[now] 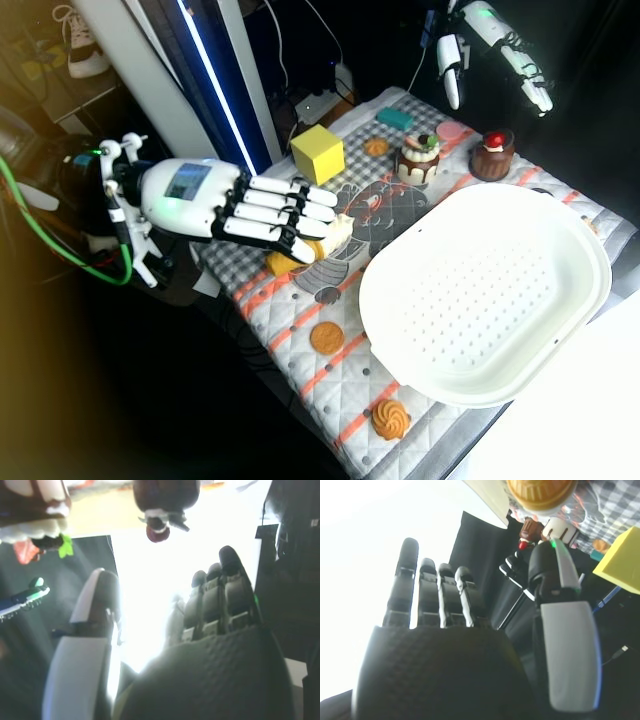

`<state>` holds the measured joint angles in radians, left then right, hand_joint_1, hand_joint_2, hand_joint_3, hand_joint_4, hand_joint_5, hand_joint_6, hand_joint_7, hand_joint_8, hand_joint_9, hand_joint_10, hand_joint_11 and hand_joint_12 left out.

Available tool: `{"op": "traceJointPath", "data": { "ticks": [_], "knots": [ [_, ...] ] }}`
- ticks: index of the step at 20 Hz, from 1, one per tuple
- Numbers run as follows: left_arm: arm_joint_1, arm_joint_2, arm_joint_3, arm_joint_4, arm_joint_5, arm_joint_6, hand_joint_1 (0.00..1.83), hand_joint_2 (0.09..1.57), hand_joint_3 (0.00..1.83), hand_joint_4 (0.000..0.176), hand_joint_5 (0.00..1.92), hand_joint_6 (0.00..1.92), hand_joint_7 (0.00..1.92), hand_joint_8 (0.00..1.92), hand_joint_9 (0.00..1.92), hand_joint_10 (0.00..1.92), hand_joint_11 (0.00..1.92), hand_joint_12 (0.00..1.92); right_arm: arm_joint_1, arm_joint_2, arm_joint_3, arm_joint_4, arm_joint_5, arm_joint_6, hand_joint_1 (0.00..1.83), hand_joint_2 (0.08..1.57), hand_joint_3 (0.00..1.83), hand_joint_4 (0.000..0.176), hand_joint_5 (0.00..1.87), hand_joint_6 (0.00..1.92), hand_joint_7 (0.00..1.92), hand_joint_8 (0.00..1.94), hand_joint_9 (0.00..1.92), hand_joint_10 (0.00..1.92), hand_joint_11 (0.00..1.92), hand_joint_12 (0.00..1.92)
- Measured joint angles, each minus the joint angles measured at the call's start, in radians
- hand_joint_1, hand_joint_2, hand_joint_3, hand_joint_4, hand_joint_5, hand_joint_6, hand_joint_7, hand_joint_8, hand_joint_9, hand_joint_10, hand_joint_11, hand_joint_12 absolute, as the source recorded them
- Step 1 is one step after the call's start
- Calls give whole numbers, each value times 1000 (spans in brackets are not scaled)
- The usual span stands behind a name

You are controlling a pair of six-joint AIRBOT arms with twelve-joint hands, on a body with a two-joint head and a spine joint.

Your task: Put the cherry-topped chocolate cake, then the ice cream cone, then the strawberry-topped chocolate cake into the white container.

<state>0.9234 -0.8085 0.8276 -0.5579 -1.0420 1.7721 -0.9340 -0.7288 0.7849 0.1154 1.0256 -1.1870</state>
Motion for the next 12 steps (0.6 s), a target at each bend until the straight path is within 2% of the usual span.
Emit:
{"op": "traceJointPath", "data": {
  "ticks": [2, 3, 4, 5, 7, 8, 9, 10, 11, 12],
  "knots": [
    [-6, -6, 9, 0, 8, 0, 758, 1127, 0, 64, 0, 0, 0, 0, 0, 0, 0, 503, 0, 0, 0, 2, 2, 0, 536, 1293, 9, 0, 0, 0, 51, 23, 0, 475, 0, 1527],
    [-10, -11, 15, -10, 13, 0, 762, 1125, 0, 60, 0, 0, 0, 0, 0, 0, 0, 432, 0, 0, 0, 2, 2, 0, 540, 1292, 8, 0, 0, 0, 43, 18, 0, 478, 0, 1526],
    [-16, -18, 31, -19, 23, 0, 825, 1122, 0, 58, 0, 0, 0, 0, 0, 0, 0, 187, 0, 0, 0, 0, 1, 0, 534, 1296, 5, 0, 0, 0, 47, 15, 0, 543, 0, 1518],
    [-25, -28, 43, -34, 28, 0, 841, 1117, 0, 82, 0, 0, 0, 0, 0, 0, 0, 37, 0, -1, 0, 0, 1, 0, 545, 1297, 3, 0, 0, 0, 43, 11, 0, 586, 0, 1526],
    [-42, -54, 74, -57, 57, 0, 796, 1107, 0, 111, 0, 0, 0, 0, 0, 0, 91, 46, -6, -1, 0, 2, 7, 2, 526, 1298, 2, 0, 0, 0, 41, 8, 0, 562, 0, 1512],
    [-52, -71, 95, -70, 83, 1, 792, 1065, 63, 113, 0, 0, 0, 0, 0, 0, 17, 327, -6, -2, 0, 3, 2, 3, 547, 1294, 0, 0, 0, 0, 52, 12, 0, 575, 0, 1512],
    [-64, -93, 118, -89, 112, 1, 791, 1067, 29, 108, 0, 0, 0, 0, 0, 0, 3, 401, -6, -3, 0, 3, 2, 3, 558, 1291, 0, 0, 0, 0, 49, 10, 0, 542, 0, 1507],
    [-71, -101, 127, -93, 127, 1, 819, 1075, 9, 105, 2, 0, 0, 0, 0, 0, 0, 465, -6, -3, 0, 3, 2, 3, 570, 1285, 0, 0, 0, 0, 59, 12, 0, 597, 0, 1541],
    [-79, -118, 147, -101, 152, 0, 843, 1080, 6, 106, 1, 0, 0, 0, 0, 0, 0, 477, -6, -3, 0, 4, 1, 3, 574, 1285, 0, 0, 0, 0, 57, 10, 0, 608, 0, 1549],
    [-89, -135, 169, -114, 176, 1, 878, 1089, 3, 109, 0, 0, 0, 0, 0, 0, 0, 283, -6, -3, 0, 6, 2, 3, 564, 1285, 0, 0, 0, 0, 54, 9, 0, 603, 0, 1548]
  ]
}}
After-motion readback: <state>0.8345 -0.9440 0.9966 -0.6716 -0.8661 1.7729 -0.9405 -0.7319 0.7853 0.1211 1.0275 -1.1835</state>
